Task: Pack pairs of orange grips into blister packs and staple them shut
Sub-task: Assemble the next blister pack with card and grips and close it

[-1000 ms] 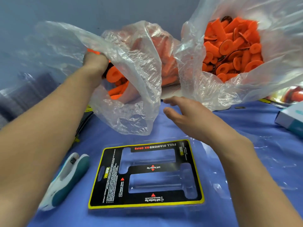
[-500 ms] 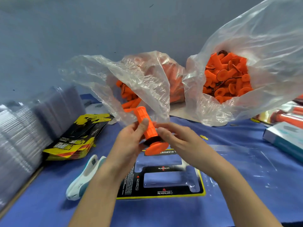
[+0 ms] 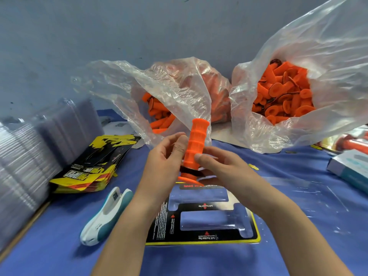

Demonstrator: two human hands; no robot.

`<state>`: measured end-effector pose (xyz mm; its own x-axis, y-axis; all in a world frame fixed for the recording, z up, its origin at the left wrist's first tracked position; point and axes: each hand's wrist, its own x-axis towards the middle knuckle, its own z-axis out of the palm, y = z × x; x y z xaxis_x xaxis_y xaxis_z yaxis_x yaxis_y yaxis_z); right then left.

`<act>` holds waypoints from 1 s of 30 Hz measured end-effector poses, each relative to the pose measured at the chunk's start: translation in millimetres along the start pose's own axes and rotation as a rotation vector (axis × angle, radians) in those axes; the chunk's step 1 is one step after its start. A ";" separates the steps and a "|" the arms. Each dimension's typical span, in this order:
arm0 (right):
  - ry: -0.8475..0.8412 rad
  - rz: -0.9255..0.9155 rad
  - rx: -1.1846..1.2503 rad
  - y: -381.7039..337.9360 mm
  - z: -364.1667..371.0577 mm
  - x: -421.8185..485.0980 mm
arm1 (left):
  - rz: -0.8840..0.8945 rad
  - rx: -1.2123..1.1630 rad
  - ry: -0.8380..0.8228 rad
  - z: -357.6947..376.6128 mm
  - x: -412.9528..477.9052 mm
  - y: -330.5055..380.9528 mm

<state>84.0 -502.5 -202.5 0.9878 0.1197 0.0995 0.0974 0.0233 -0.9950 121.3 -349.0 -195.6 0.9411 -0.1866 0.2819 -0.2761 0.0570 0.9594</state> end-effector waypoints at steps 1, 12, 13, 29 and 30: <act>0.032 -0.018 0.017 -0.4 -2.3 -0.4 | 0.010 -0.012 -0.003 -1.3 -1.4 0.9; 0.192 -0.180 0.151 -7.6 -8.1 -9.2 | 0.191 0.066 -0.205 6.1 -20.9 -2.8; 0.187 -0.172 0.168 -8.4 -8.2 -9.5 | 0.205 0.049 -0.201 5.7 -21.3 -3.2; 0.205 -0.254 -0.061 0.0 -0.8 -17.9 | 0.133 0.032 -0.150 -3.9 -15.3 -9.8; 0.208 -0.257 -0.087 0.2 -0.5 -17.9 | 0.129 0.036 -0.153 -4.9 -15.2 -10.4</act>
<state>66.4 -505.1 -204.4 0.9325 -0.0846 0.3511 0.3470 -0.0595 -0.9360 110.8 -342.0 -209.9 0.8578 -0.3267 0.3967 -0.4017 0.0553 0.9141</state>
